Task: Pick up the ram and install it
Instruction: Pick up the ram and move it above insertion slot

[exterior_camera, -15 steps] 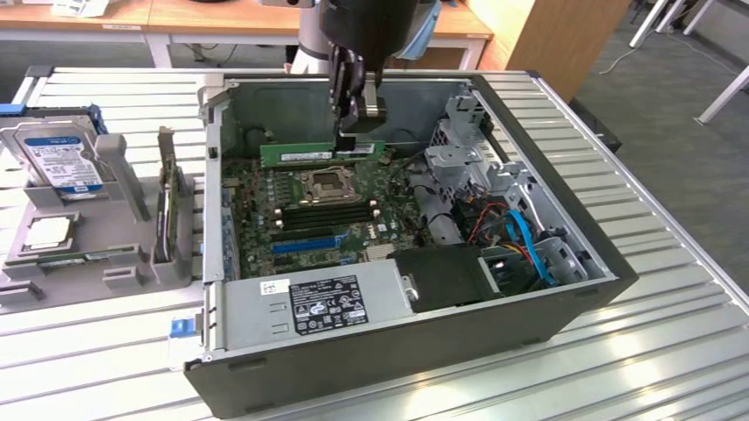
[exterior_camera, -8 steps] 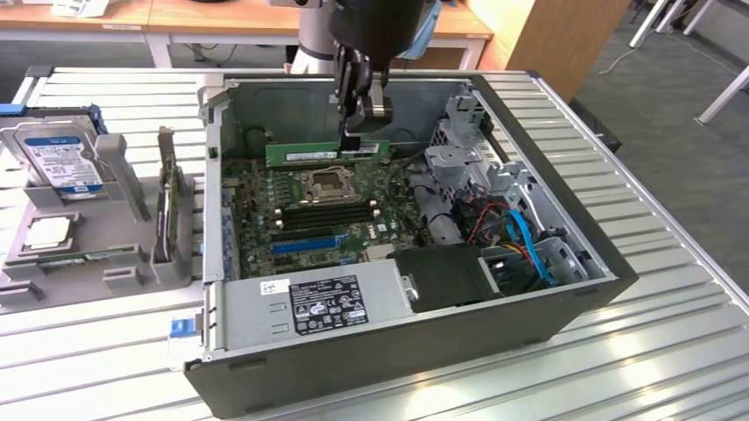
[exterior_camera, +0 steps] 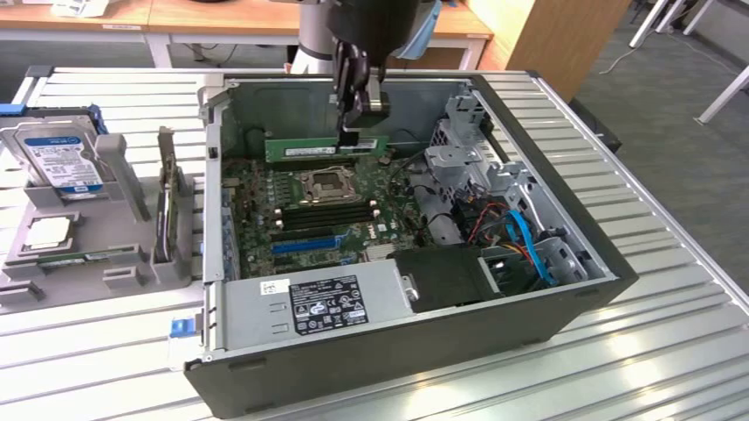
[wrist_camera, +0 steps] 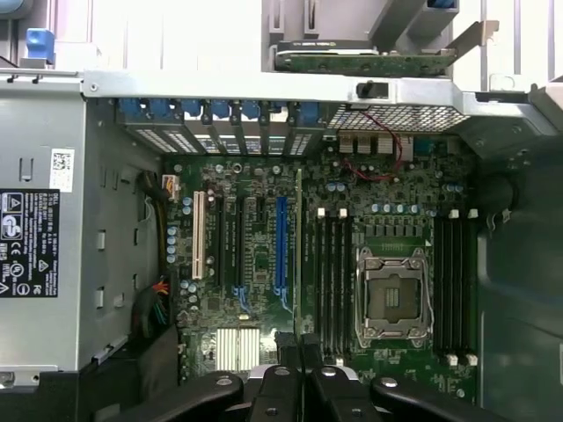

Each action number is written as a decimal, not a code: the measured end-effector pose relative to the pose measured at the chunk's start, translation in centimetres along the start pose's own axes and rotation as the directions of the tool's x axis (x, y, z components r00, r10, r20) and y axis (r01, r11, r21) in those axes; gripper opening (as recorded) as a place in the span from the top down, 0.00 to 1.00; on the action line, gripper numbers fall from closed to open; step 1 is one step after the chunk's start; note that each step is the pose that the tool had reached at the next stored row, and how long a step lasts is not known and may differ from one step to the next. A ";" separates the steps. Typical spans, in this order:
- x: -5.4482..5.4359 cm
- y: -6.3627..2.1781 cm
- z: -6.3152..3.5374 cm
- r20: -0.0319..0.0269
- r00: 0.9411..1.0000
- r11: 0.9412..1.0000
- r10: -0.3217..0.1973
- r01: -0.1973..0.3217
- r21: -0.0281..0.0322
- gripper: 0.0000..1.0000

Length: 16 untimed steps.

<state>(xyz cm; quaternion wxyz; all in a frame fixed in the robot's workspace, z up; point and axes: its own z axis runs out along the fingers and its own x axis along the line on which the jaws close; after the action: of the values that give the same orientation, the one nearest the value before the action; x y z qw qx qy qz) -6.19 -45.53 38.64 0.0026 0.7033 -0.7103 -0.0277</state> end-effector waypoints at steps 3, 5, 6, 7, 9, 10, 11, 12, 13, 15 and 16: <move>-0.5 0.00 0.06 0.000 1.000 1.000 0.000 0.000 0.000 0.88; -0.8 0.00 0.11 0.000 1.000 1.000 0.000 0.000 0.000 0.88; -0.9 0.00 0.13 0.000 1.000 1.000 0.000 0.000 0.000 0.88; -1.1 0.00 0.15 0.000 1.000 1.000 0.000 0.000 0.000 0.88; -1.5 0.01 0.19 0.000 1.000 1.000 0.000 0.000 0.000 0.88; -1.6 0.01 0.22 0.000 1.000 1.000 0.000 0.000 0.000 0.88; -1.8 0.01 0.24 0.000 1.000 1.000 0.000 0.000 0.000 0.88; -2.0 0.01 0.26 0.000 1.000 1.000 0.000 0.000 0.000 0.88; -2.1 0.01 0.29 0.000 1.000 1.000 0.000 0.000 0.000 0.88; -2.4 0.01 0.32 0.000 1.000 1.000 0.000 0.000 0.000 0.88; -2.5 0.01 0.34 0.000 1.000 1.000 0.000 0.000 0.000 0.88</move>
<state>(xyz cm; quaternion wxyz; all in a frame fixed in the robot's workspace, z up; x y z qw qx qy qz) -6.19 -43.02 38.38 0.0026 0.7033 -0.7103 -0.0276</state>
